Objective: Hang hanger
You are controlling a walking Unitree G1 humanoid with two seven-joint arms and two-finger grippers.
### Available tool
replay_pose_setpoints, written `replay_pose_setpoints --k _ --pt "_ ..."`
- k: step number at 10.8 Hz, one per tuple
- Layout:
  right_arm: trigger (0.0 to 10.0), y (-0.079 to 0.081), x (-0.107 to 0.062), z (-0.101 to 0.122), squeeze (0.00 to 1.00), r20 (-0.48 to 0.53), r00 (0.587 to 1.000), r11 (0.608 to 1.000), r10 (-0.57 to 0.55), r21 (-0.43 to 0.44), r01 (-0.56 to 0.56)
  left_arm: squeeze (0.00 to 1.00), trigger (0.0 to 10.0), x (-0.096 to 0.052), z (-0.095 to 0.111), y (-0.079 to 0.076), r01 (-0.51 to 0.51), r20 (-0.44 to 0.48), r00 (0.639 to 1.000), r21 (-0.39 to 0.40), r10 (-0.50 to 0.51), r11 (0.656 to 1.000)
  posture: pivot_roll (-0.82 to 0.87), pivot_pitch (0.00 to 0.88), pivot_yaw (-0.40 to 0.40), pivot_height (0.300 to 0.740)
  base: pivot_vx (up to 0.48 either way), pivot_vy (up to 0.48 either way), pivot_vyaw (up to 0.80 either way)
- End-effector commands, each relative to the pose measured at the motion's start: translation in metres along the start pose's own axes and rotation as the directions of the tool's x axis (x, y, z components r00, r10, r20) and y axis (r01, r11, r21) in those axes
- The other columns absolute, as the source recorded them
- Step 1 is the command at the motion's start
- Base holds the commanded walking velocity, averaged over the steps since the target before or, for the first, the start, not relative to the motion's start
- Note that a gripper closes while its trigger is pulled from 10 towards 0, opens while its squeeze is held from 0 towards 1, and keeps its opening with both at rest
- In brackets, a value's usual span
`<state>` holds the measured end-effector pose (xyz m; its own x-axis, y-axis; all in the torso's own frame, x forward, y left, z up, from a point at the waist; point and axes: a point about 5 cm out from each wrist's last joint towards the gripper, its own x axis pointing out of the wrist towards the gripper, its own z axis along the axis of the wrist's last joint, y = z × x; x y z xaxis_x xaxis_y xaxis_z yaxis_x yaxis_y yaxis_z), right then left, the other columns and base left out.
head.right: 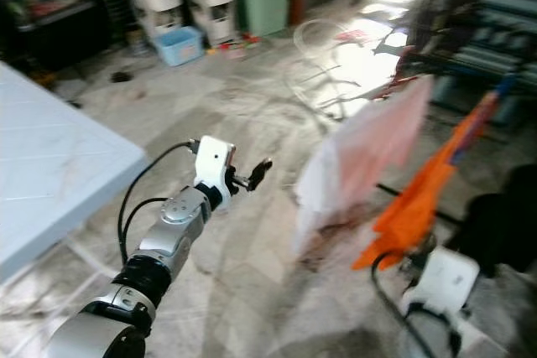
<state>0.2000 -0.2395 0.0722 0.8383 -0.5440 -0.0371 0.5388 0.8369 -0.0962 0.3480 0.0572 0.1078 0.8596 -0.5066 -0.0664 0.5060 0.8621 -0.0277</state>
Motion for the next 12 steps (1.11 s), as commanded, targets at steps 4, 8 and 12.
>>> replay_pose_setpoints --k 4,8,12 --pt "10.0 0.000 -0.009 0.006 0.00 0.011 1.000 1.000 -0.003 -0.028 0.004 0.00 10.0 -0.003 -0.001 0.021 -0.086 0.020 0.996 0.029 0.085 0.996 -0.01 0.000 0.017 0.740 0.000 0.000 0.00" --pt "10.0 0.022 0.004 0.023 0.00 0.063 0.975 0.973 0.214 -0.102 -0.207 0.00 10.0 -0.027 -0.013 0.056 -0.276 0.008 0.961 0.044 0.276 0.960 0.06 0.000 -0.077 0.740 0.000 0.000 0.00" --pt "10.0 0.038 0.015 0.029 0.00 0.063 0.947 0.946 0.314 -0.107 -0.307 0.00 10.0 -0.062 -0.039 0.058 -0.180 -0.038 0.982 0.064 0.183 0.982 0.17 0.000 -0.156 0.740 0.000 0.000 0.00"
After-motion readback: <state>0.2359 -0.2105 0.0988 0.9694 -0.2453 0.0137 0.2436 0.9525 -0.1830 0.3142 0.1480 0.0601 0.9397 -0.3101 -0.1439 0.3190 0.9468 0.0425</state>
